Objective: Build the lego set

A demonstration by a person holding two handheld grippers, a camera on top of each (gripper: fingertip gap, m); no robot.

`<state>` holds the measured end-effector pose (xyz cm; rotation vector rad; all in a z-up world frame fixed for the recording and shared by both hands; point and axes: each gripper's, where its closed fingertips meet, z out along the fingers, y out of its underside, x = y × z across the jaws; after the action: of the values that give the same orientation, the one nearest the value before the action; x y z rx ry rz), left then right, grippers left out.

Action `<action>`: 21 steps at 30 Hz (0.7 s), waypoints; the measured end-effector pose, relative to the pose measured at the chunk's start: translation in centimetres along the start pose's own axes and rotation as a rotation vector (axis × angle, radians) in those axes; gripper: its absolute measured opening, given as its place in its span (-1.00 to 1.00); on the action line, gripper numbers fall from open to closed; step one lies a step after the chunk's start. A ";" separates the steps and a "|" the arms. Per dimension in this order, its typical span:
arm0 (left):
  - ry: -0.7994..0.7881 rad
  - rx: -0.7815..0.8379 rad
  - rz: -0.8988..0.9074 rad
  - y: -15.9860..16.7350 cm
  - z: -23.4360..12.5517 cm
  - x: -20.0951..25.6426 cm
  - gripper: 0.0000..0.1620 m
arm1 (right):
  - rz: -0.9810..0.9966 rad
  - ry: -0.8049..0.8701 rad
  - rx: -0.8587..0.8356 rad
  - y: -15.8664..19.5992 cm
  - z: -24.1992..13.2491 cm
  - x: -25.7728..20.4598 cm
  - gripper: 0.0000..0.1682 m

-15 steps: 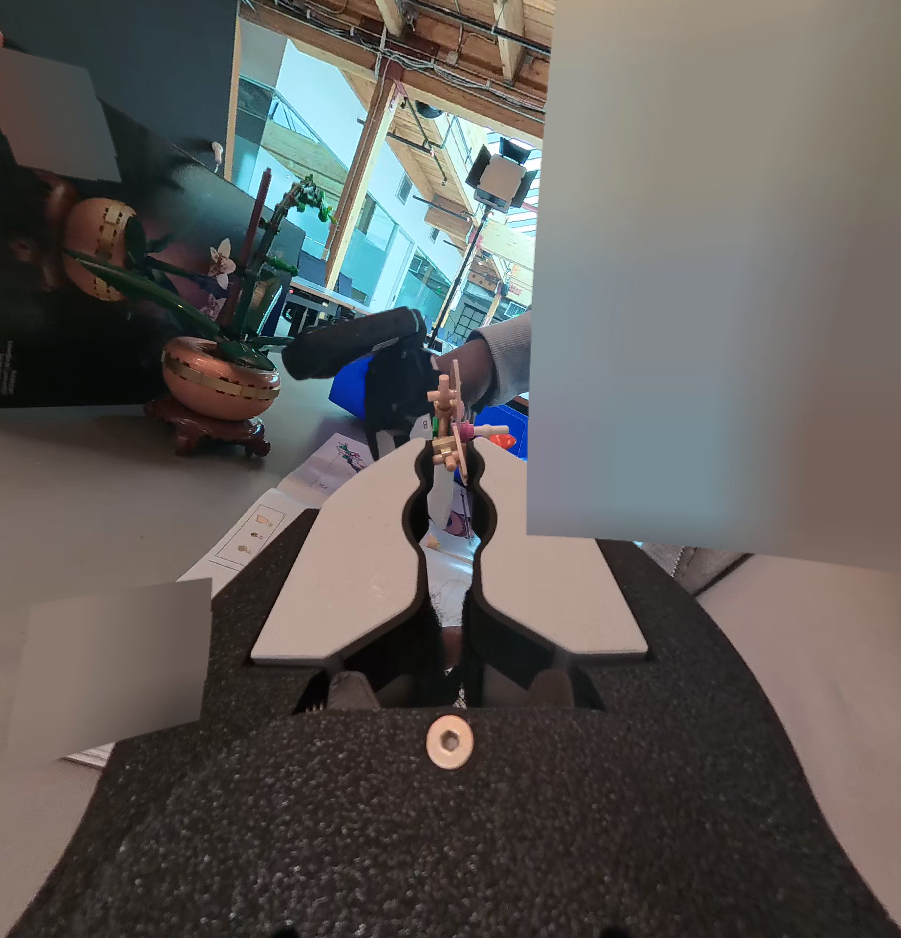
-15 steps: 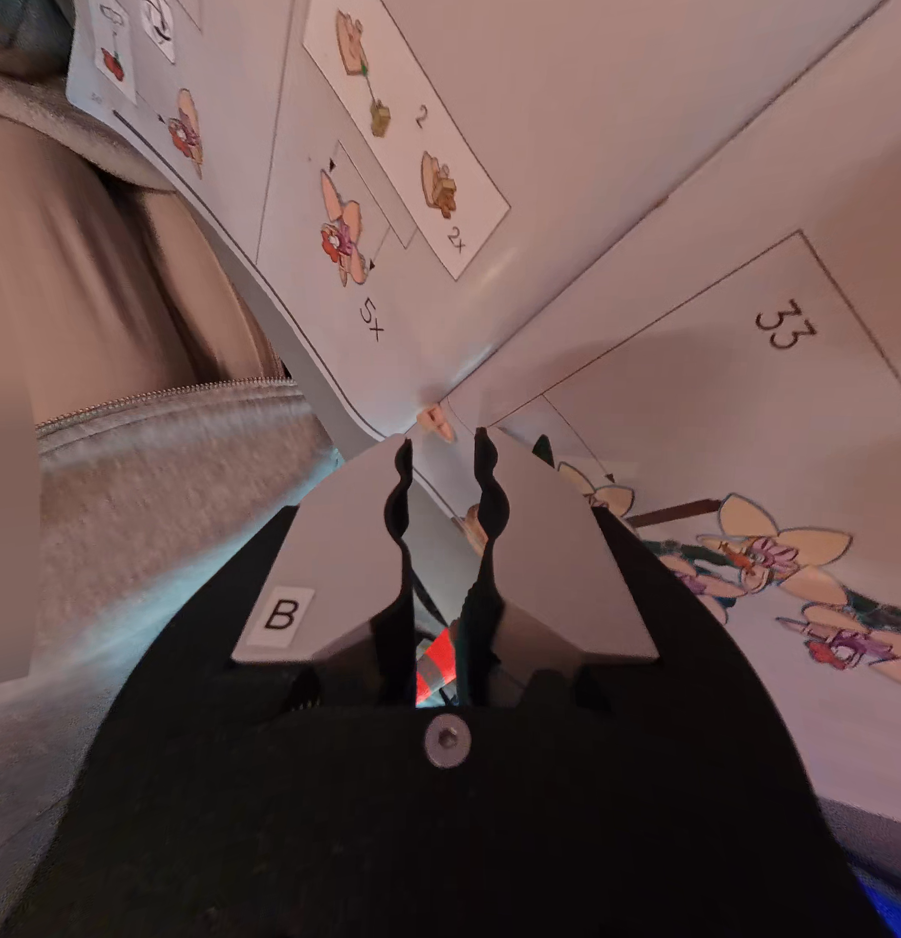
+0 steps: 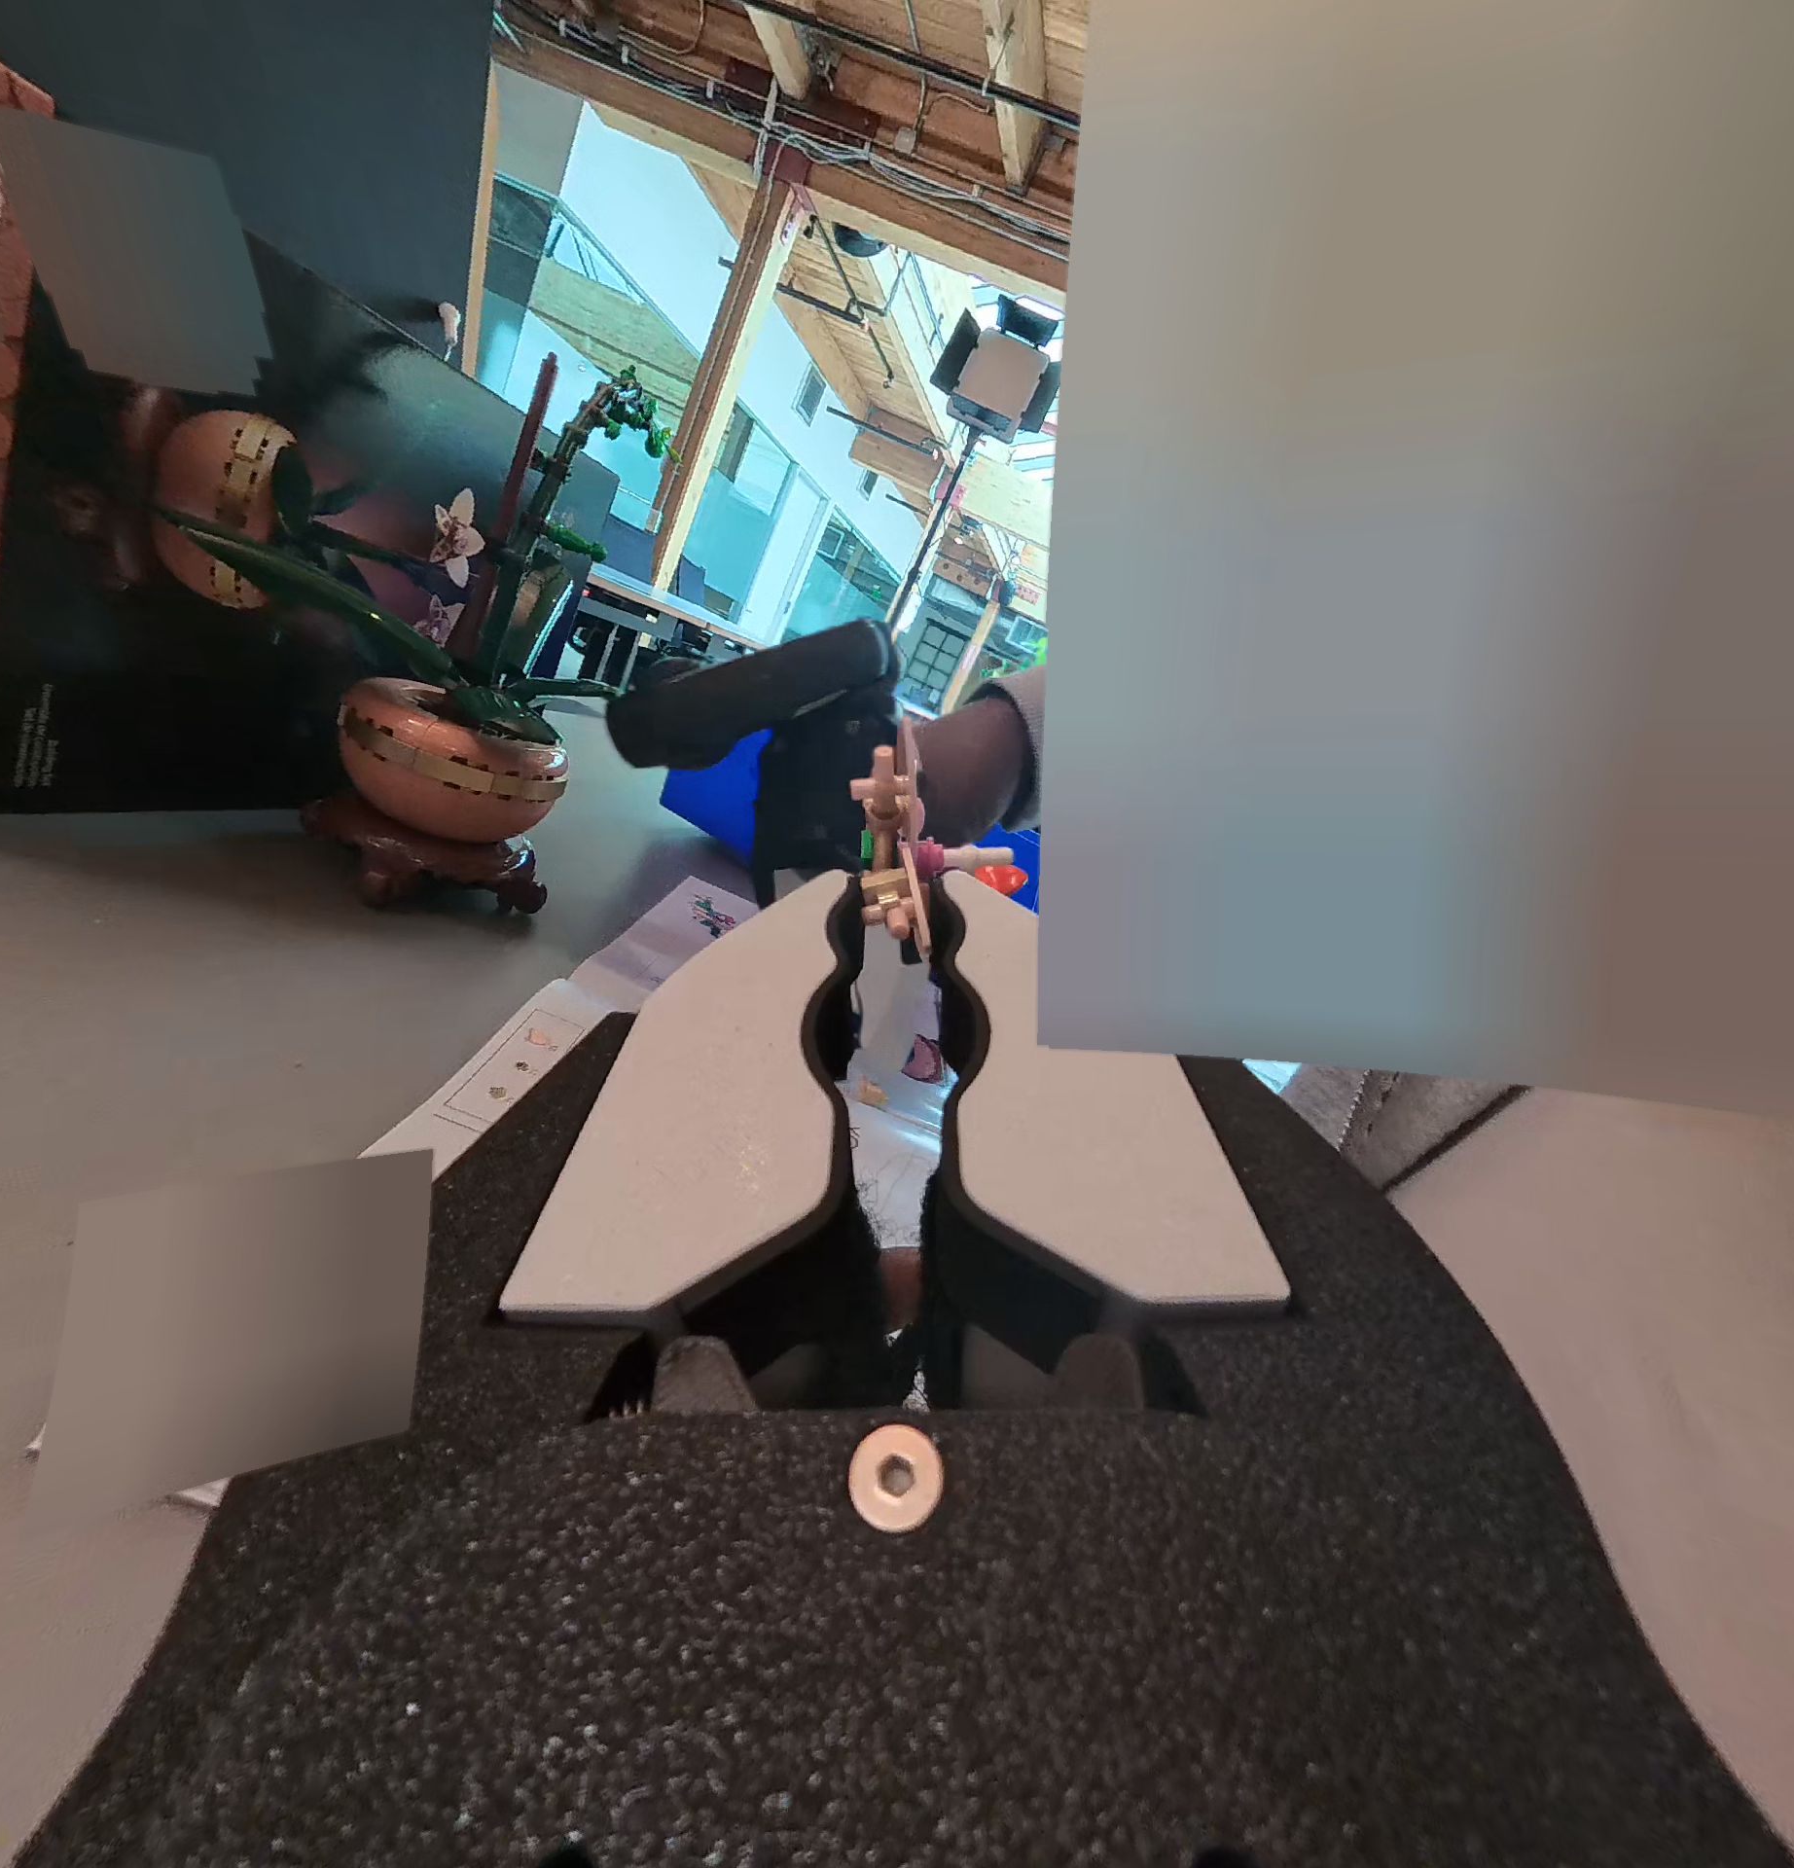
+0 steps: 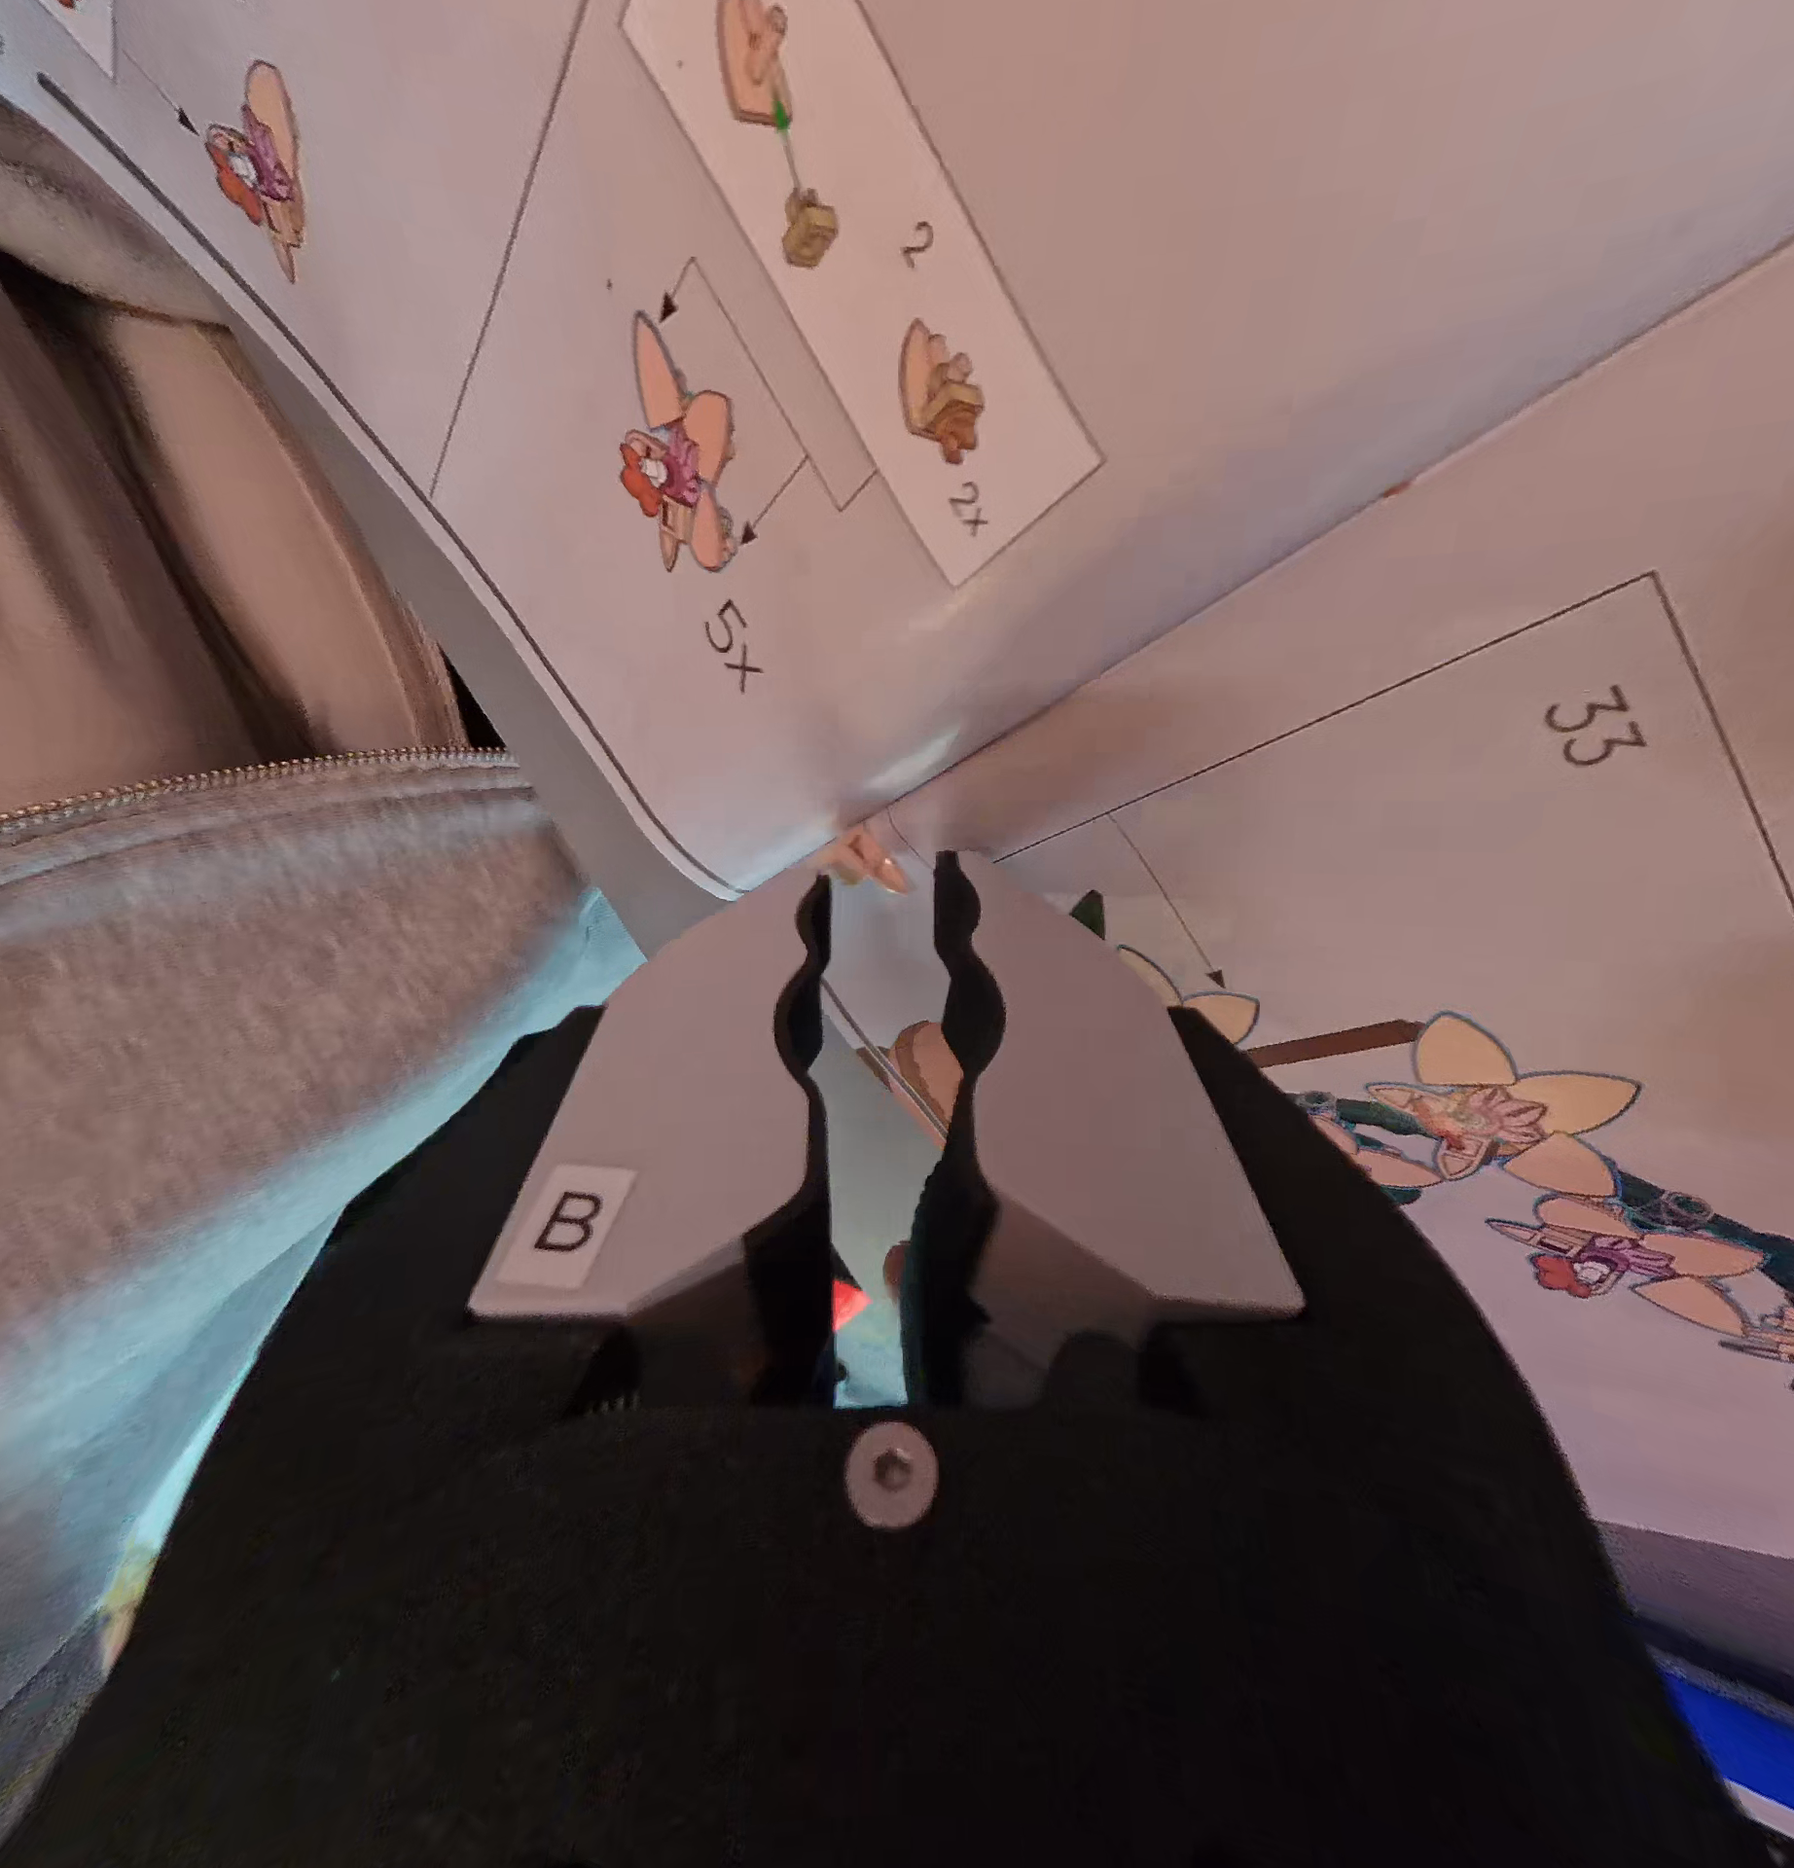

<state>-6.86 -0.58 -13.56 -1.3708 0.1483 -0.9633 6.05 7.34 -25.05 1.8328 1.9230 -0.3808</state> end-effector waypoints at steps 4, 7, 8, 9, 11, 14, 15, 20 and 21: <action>0.000 0.003 -0.014 0.0 -0.1 -0.2 -0.87 | -0.021 0.045 0.083 0.0 0.1 0.1 -0.76; -0.002 -0.004 -0.004 0.1 0.1 0.0 -0.86 | -0.086 0.132 0.124 -0.2 0.3 0.3 -0.83; -0.002 -0.007 -0.001 0.2 0.1 0.0 -0.86 | -0.101 0.158 0.142 -0.2 0.6 0.1 -0.88; -0.004 -0.007 0.002 0.2 0.2 0.0 -0.86 | -0.134 0.205 0.162 -0.3 0.8 0.1 -0.88; -0.009 -0.006 0.005 0.1 0.2 -0.1 -0.86 | -0.202 0.316 0.197 -0.3 0.9 0.1 -0.87; -0.009 -0.007 0.001 0.2 0.1 -0.1 -0.87 | -0.251 0.444 0.292 -0.4 1.1 0.2 -0.88; -0.008 -0.008 0.000 0.2 0.2 -0.1 -0.86 | -0.247 0.475 0.333 -0.5 1.1 0.1 -0.88; -0.007 -0.018 0.018 0.4 0.5 0.1 -0.86 | -0.248 0.754 0.580 -1.7 0.0 0.2 -0.89; -0.011 -0.020 0.024 0.4 0.5 0.1 -0.86 | -0.258 0.851 0.606 -1.8 -0.3 0.4 -0.89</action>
<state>-6.35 -0.31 -13.75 -1.3898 0.1667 -0.9366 4.26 7.73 -25.21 2.3804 2.8746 -0.3074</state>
